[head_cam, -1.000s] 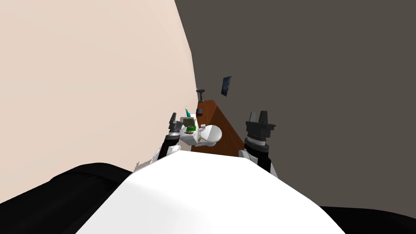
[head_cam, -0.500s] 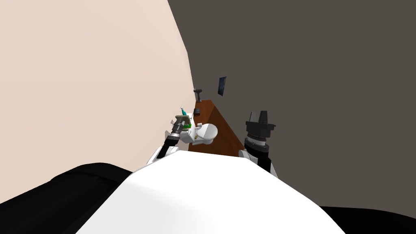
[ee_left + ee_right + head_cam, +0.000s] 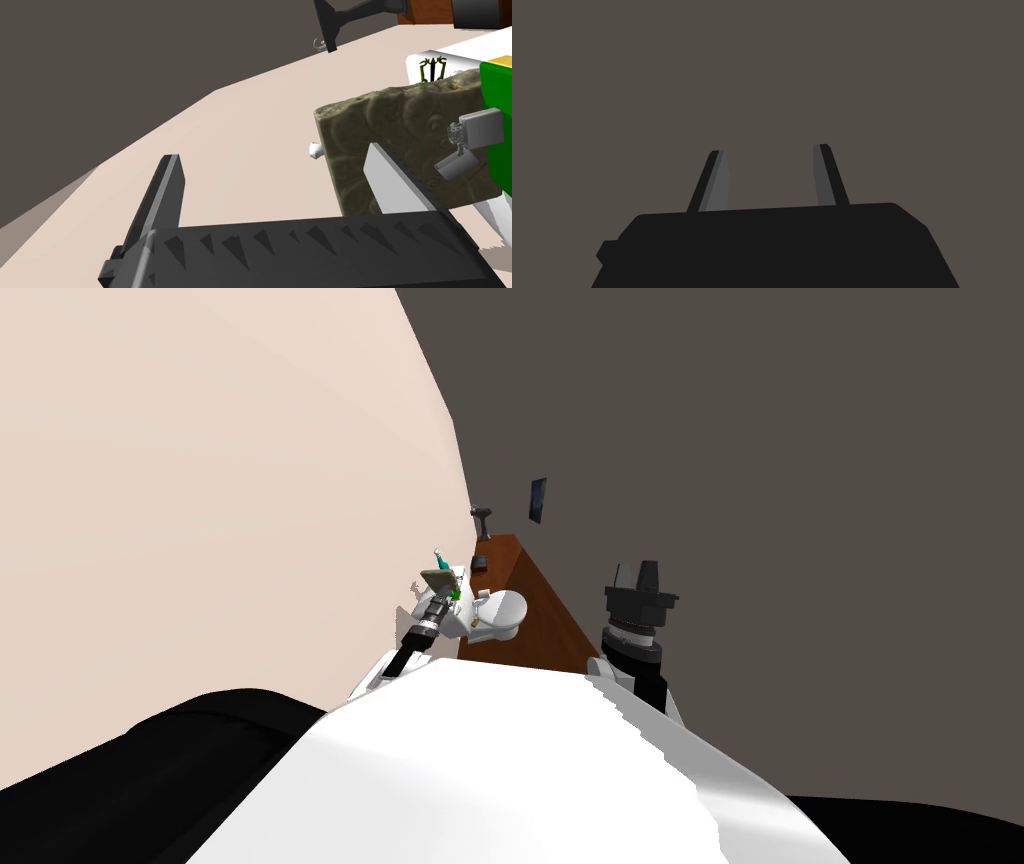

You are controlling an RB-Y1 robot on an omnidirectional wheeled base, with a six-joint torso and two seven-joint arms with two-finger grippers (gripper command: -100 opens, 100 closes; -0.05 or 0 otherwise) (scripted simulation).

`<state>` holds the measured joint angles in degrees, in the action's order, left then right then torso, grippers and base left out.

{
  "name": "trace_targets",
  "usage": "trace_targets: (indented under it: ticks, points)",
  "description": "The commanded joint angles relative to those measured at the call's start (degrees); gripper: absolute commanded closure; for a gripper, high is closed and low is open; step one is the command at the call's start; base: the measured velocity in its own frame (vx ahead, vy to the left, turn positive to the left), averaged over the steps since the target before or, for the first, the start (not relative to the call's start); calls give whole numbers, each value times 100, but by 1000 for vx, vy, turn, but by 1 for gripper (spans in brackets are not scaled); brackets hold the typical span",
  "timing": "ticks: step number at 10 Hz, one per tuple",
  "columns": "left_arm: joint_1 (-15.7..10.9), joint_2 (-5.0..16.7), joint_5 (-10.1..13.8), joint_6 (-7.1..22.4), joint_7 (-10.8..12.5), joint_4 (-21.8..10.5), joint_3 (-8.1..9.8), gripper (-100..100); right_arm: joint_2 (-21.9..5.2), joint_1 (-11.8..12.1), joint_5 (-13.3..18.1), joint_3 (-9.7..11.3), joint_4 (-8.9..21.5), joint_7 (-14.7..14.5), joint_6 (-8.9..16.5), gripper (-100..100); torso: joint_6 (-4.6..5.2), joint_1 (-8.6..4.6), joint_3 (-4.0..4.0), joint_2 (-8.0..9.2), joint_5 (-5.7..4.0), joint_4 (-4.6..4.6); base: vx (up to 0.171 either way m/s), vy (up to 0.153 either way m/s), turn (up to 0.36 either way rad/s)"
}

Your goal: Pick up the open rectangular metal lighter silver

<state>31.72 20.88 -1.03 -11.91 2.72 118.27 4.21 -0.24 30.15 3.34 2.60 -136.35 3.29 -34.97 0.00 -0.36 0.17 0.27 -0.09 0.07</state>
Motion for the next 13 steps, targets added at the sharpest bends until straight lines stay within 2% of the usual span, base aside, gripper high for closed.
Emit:
trace_targets:
  ticks: [1,3,5,6,13]
  points:
    - [-14,154,-54,225,-66,-142,24,-100,0,0,0,0,0,0,0,0,0,0,0,0,0,0,-40,-105,-53]
    - [-2,331,-117,419,-134,-309,51,-100,0,0,0,0,0,0,0,0,0,7,-6,-11,1,-2,-23,-91,-48]
    - [-1,608,-220,698,-228,-562,88,-100,0,1,0,0,0,0,0,0,-1,7,-11,-20,1,-4,9,-96,-61]
    - [-1,608,-220,698,-228,-562,88,-100,0,1,0,0,0,0,0,0,-1,9,-15,-26,1,-6,15,-51,-5]
    - [-84,1437,-541,1397,-436,-1254,167,-100,-1,2,0,-1,0,0,0,0,-1,41,-30,-51,9,-11,50,-21,-27]
